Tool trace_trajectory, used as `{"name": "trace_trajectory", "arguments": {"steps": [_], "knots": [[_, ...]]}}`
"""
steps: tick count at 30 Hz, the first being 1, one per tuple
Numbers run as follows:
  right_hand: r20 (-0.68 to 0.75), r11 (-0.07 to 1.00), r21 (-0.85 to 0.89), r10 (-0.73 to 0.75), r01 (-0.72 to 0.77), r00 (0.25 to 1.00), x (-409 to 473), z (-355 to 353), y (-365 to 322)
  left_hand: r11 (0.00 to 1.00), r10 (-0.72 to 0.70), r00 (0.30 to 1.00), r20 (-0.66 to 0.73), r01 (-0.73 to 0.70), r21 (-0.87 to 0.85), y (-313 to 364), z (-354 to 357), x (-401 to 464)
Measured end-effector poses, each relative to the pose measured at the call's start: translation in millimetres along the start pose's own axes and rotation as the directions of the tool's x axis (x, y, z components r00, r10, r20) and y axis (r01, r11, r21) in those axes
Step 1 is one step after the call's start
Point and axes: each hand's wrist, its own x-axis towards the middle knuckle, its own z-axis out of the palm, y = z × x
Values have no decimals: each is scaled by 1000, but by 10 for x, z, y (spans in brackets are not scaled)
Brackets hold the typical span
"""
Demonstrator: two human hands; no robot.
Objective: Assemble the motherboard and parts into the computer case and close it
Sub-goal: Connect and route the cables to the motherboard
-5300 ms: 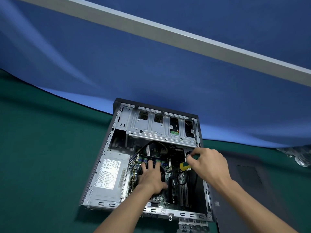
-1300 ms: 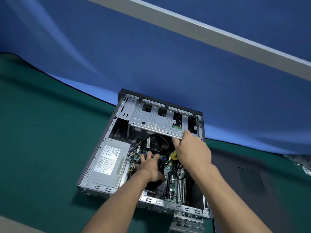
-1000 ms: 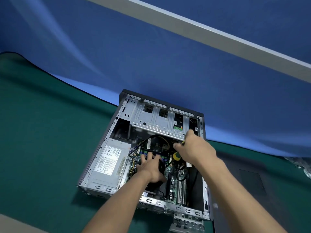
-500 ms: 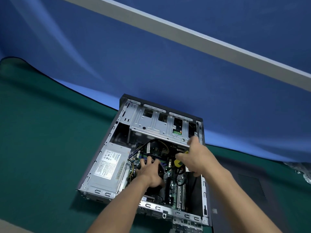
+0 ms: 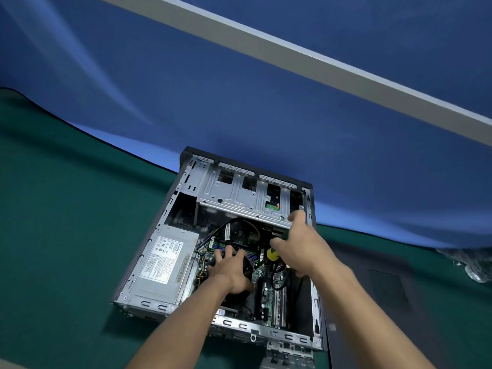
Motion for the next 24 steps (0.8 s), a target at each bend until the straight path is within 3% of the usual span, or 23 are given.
{"name": "trace_trajectory", "arguments": {"steps": [1, 4, 9, 12, 16, 20, 24], "knots": [[16, 1000, 8, -18, 17, 1000, -12, -3, -16, 1000, 1, 1000, 2, -1, 0, -3, 0, 0], [-118, 990, -142, -36, 19, 992, -22, 17, -10, 1000, 4, 1000, -4, -4, 5, -4, 11, 12], [53, 999, 29, -27, 25, 998, -25, -2, 7, 1000, 5, 1000, -2, -6, -12, -17, 23, 15], [-140, 992, -121, 2, -19, 990, -47, 45, 38, 1000, 7, 1000, -16, -7, -9, -18, 25, 21], [23, 1000, 13, 2, -3, 1000, -47, 14, 73, 1000, 5, 1000, -17, -5, 3, -12, 18, 15], [-148, 985, -161, 38, -62, 988, -88, 21, 102, 1000, 14, 1000, -18, -13, 4, -16, 20, 18], [-54, 994, -109, 6, -12, 999, -95, 38, 109, 1000, 8, 1000, -17, -8, 11, -8, 17, 10]]}}
